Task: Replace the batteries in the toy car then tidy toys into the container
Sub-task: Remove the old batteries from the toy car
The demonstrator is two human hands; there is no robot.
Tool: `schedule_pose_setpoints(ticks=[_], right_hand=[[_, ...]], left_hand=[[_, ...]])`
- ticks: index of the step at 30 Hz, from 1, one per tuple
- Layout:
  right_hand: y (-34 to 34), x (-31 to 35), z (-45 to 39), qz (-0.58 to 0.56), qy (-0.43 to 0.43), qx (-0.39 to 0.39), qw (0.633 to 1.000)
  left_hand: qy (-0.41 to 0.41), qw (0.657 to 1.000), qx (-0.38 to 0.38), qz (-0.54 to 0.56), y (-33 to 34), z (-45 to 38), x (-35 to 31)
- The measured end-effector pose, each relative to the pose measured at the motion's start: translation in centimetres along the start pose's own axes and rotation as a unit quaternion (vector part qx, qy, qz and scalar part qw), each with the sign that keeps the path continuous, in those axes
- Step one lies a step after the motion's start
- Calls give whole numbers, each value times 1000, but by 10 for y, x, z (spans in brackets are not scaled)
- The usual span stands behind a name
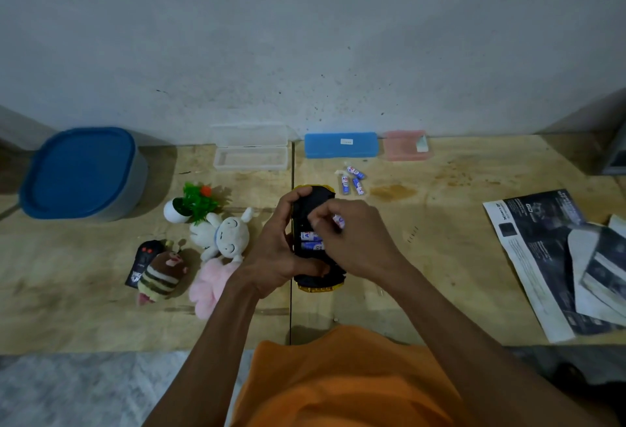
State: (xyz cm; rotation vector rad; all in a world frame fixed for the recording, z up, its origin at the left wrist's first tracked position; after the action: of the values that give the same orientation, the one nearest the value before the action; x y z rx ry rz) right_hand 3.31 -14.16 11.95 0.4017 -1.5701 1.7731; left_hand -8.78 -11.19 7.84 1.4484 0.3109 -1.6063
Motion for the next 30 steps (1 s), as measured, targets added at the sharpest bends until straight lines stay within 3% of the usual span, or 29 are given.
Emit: schedule_pose_setpoints(ticks=[2, 5, 12, 17, 30], right_hand=[[6, 4, 0, 87, -11, 4, 996], [7, 8, -2, 129, 4, 4, 992], [12, 12, -5, 124, 24, 33, 991], [4, 6, -2, 78, 18, 13, 997], [2, 9, -7, 80, -98, 51, 991]], left_hand=[[9, 999, 5, -33, 2, 0, -4], [15, 998, 6, -58, 4, 0, -6], [31, 996, 1, -80, 4, 0, -6], [27, 997, 1, -76, 6, -2, -4], [10, 999, 12, -47, 0, -9, -4]])
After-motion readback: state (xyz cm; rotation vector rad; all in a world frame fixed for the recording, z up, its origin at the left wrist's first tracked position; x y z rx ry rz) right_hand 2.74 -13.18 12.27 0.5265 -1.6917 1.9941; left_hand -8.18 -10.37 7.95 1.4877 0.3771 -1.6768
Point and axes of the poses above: each hand's wrist, its own z-axis away from the middle knuckle, its own y-axis out of the palm, x = y × z, the point moved 7 cm from there along -z, towards the middle knuckle, and after that the axes turned 15 degrees about z, right-handed, at the moved point
